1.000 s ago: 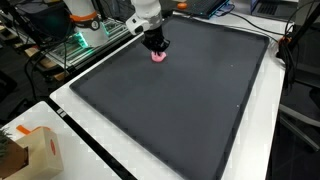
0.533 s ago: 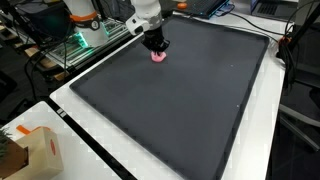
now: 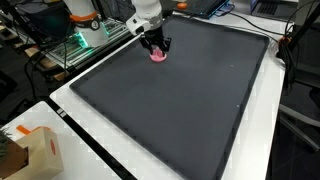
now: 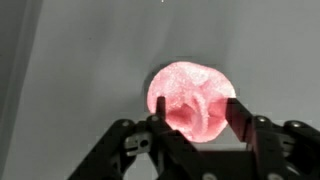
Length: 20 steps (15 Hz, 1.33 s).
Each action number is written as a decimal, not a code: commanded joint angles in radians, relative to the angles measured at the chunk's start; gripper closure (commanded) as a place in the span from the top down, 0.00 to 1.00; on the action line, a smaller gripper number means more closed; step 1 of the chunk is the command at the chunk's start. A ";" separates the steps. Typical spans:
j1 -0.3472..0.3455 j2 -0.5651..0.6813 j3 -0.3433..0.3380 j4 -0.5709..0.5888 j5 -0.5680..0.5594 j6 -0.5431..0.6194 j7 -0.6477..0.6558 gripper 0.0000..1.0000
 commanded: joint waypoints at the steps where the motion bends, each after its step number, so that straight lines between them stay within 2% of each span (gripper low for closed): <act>1: 0.010 -0.006 -0.026 0.027 -0.090 -0.089 0.003 0.95; 2: 0.010 -0.005 -0.028 0.039 -0.117 -0.115 -0.002 1.00; 6: 0.017 0.005 -0.032 0.110 -0.257 -0.231 -0.024 1.00; 12: 0.035 0.064 -0.005 0.262 -0.311 -0.420 -0.226 1.00; 15: 0.057 0.116 0.003 0.335 -0.339 -0.477 -0.322 1.00; 20: 0.110 0.217 0.009 0.442 -0.423 -0.509 -0.456 1.00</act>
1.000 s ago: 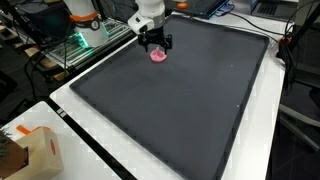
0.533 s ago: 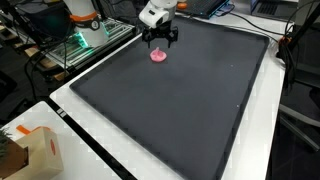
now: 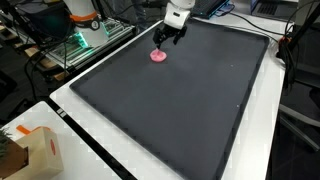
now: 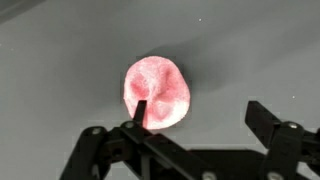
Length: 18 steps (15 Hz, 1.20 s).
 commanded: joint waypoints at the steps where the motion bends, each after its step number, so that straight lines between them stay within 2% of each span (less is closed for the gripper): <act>1: 0.038 0.097 -0.001 0.101 -0.082 -0.050 -0.095 1.00; 7: 0.077 0.199 0.007 0.215 -0.183 -0.132 -0.277 1.00; 18: 0.136 0.339 0.028 0.388 -0.375 -0.416 -0.523 1.00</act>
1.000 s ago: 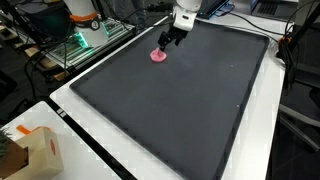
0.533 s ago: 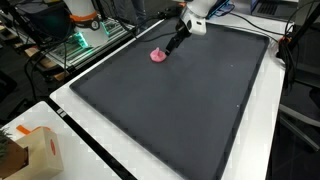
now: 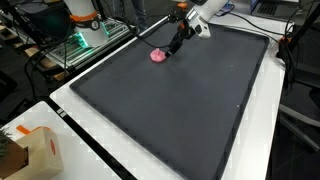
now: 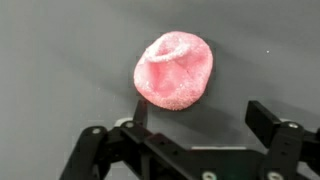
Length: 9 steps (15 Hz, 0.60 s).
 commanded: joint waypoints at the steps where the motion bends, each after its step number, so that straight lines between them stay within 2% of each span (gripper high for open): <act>1: 0.016 0.055 0.008 0.062 -0.064 -0.076 -0.054 1.00; 9: 0.022 0.098 0.025 0.099 -0.082 -0.121 -0.120 1.00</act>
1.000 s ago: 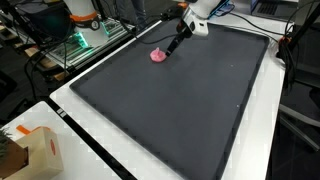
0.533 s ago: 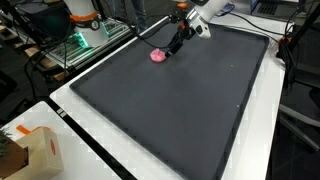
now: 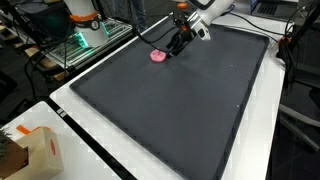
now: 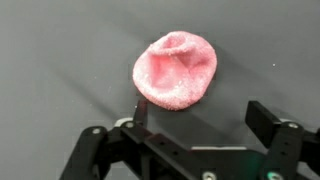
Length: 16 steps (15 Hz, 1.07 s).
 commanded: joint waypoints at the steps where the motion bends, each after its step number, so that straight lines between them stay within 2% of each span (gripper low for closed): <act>1: 0.005 0.032 0.008 0.038 -0.032 -0.049 -0.030 1.00; 16: -0.029 -0.006 0.002 0.042 -0.003 -0.041 -0.029 1.00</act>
